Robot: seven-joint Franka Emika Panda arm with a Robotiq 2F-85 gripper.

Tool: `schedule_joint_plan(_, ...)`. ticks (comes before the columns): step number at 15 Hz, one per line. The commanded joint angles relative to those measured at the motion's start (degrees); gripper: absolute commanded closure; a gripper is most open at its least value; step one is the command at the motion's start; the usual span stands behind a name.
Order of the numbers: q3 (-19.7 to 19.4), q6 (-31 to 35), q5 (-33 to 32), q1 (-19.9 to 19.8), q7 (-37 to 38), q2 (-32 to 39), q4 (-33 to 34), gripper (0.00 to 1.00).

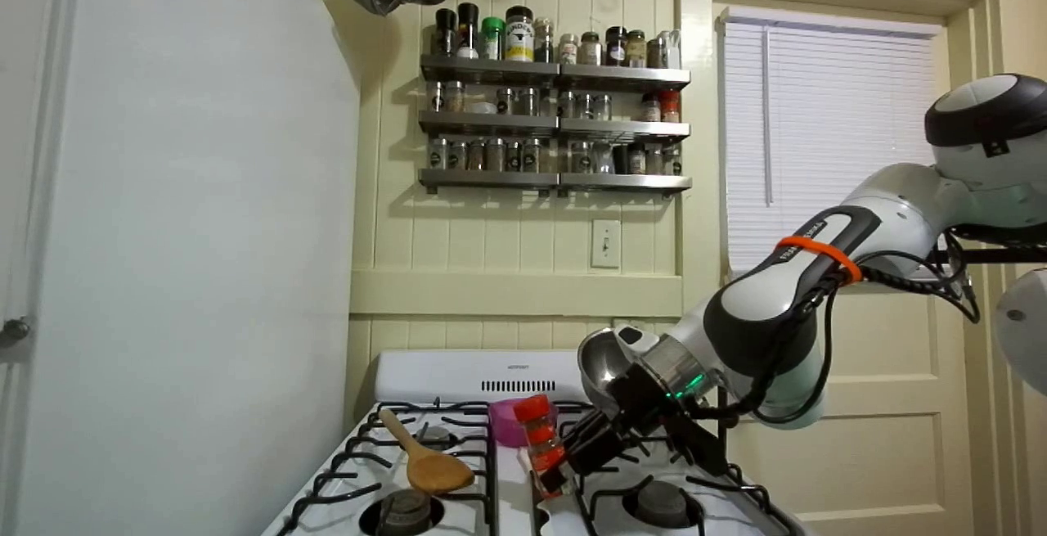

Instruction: Remove the left orange bottle from the shelf

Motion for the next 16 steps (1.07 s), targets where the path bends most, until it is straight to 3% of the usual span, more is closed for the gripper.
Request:
schedule_joint_plan(1,-1.02,-1.07,-0.64,-0.53,0.17,1.12,0.0,0.77)
schedule_joint_plan(8,-2.45,-0.89,-0.97,-0.33,-0.49,0.68,-0.01,0.77)
schedule_joint_plan(9,-2.56,-0.95,-1.0,-0.34,-0.53,0.49,-0.02,0.27)
schedule_joint_plan(10,-2.54,-0.79,-1.11,-0.28,-0.64,0.61,-0.02,0.27)
schedule_joint_plan(14,-1.97,-0.79,-1.17,-0.47,-0.71,0.79,-0.03,0.0)
schedule_joint_plan(16,-1.63,-0.9,-1.22,-0.62,-0.77,0.82,-0.02,0.0)
